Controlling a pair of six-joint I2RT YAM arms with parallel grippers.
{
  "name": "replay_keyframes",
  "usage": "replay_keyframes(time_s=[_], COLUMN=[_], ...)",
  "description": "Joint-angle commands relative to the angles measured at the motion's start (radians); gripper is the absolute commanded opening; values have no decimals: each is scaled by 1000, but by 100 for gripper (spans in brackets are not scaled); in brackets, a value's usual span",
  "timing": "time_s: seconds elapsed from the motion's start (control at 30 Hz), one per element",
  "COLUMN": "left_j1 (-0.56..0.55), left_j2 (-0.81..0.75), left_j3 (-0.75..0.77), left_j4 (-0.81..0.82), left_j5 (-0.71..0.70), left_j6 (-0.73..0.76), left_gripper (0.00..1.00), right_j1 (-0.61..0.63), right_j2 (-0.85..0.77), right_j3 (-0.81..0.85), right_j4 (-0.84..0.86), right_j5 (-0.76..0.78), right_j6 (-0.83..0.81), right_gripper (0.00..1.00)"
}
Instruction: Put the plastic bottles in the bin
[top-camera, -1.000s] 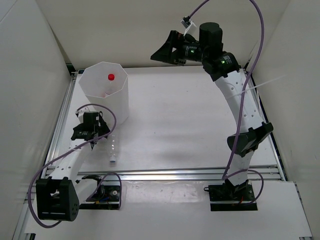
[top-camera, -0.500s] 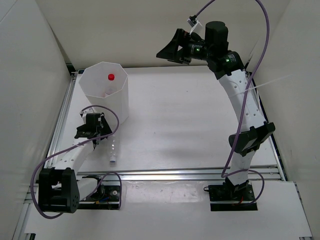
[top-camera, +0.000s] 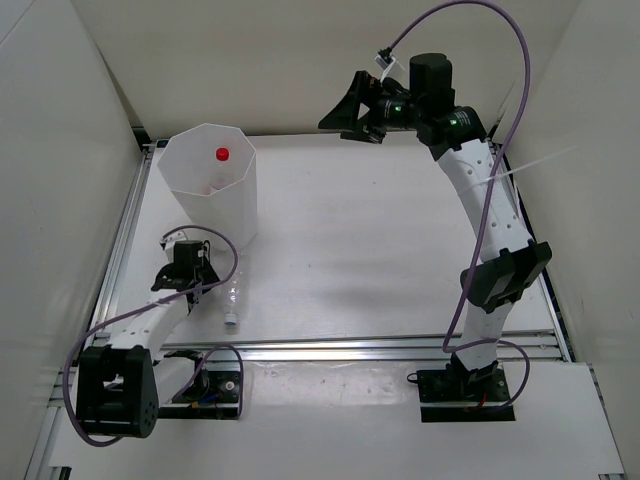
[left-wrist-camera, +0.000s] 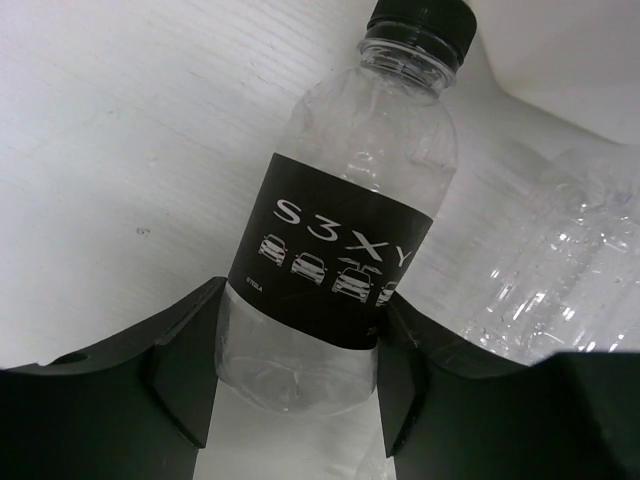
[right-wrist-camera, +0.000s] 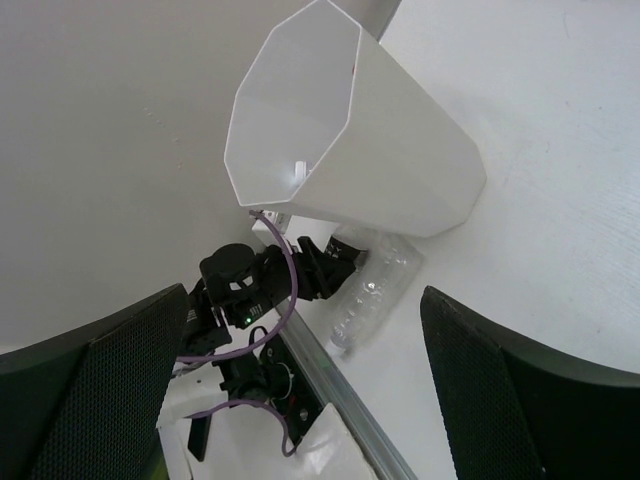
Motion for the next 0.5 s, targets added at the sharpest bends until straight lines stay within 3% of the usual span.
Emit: replay_keyframes(time_s=[0.0, 0.2, 0.33, 0.37, 0.47], left_j1=[6, 6, 6, 6, 6], left_j2=[-59, -215, -349, -372, -484], left_j3=[-13, 33, 120, 145, 286], left_j4=[6, -80, -268, -381, -509], left_j5=[18, 103, 65, 46, -17], left_j6=[6, -40, -193, -231, -308], left_gripper=[40, 33, 31, 28, 28], right_j1=[-2, 7, 18, 18, 18], right_j2=[-24, -1, -1, -1, -21], right_j3=[46, 69, 52, 37, -3], right_j4=[6, 6, 6, 6, -4], right_j5=[-50, -50, -60, -60, -69], right_j6=[3, 14, 14, 14, 14], right_gripper=[100, 100, 100, 100, 100])
